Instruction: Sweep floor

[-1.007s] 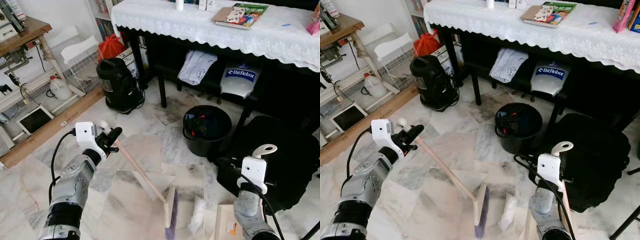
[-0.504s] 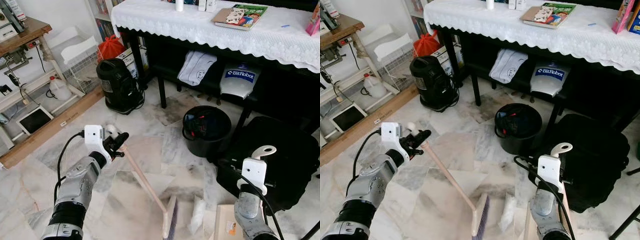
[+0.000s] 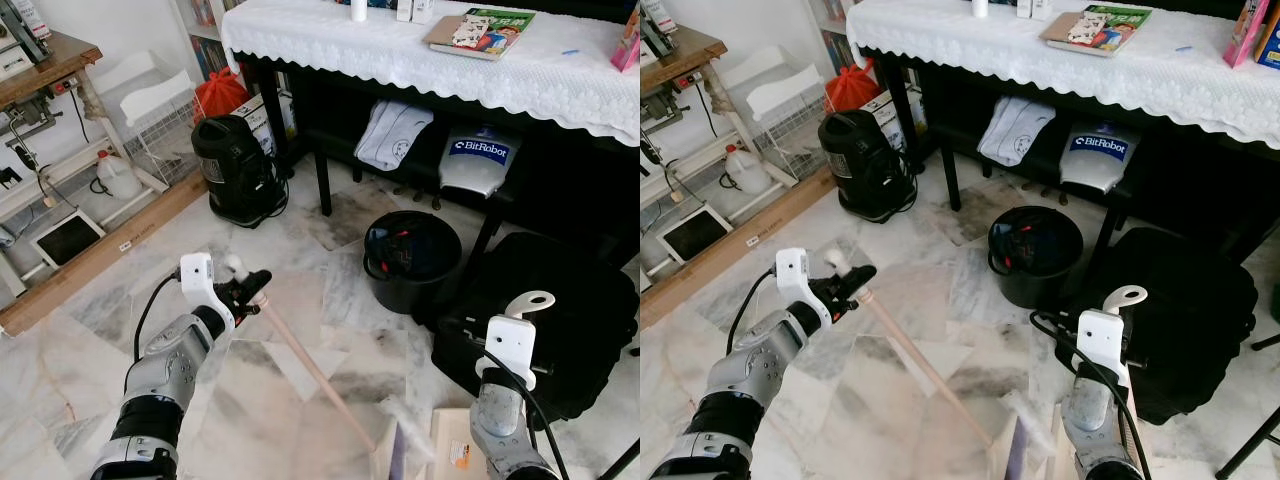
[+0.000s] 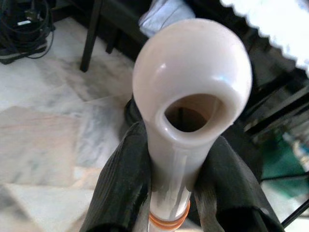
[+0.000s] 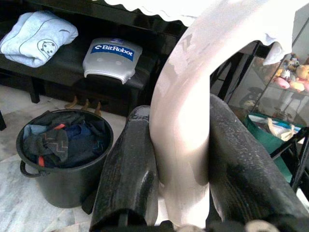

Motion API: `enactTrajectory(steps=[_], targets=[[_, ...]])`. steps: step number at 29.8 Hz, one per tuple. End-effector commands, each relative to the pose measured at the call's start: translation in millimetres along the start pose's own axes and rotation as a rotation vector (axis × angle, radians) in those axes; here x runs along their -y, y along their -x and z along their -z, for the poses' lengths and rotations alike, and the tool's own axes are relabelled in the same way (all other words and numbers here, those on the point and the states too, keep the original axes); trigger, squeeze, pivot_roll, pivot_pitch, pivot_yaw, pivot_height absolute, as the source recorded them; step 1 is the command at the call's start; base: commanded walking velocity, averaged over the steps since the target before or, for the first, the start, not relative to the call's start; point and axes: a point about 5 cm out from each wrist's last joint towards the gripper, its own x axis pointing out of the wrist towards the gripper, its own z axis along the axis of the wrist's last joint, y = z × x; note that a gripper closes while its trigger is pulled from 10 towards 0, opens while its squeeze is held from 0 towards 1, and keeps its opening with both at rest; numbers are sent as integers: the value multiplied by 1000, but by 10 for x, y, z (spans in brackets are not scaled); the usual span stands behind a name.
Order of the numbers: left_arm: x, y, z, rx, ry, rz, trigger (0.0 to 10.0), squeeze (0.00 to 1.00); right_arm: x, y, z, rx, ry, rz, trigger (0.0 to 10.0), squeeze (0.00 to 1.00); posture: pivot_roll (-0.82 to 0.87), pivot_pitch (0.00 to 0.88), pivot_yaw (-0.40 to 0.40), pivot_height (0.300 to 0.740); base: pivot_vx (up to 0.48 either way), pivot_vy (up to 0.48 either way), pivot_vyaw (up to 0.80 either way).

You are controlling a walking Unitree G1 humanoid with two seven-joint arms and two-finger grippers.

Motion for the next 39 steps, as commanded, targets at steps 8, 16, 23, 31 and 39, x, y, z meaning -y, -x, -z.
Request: enactTrajectory(steps=[8,16,23,31,39], targets=[[-53,30,-258,108,-4,-2,10000,0,-94,195,201,-137,-26,-37,10000,0,81,111,155,740,0,0,0],[-155,85,-466,192,-109,-84,10000,0,-101,206,213,-145,-23,-43,10000,0,88,113,154,740,0,0,0],[-177,76,-462,234,-257,-204,10000,0,-90,197,203,-137,-24,-37,10000,0,80,114,155,740,0,0,0],[-163,119,-264,193,-385,-208,10000,0,-29,170,181,-106,-22,-6,10000,0,80,118,156,740,0,0,0],[-207,94,-162,181,-437,-258,10000,0,-14,146,160,-93,-23,2,10000,0,71,123,151,740,0,0,0]])
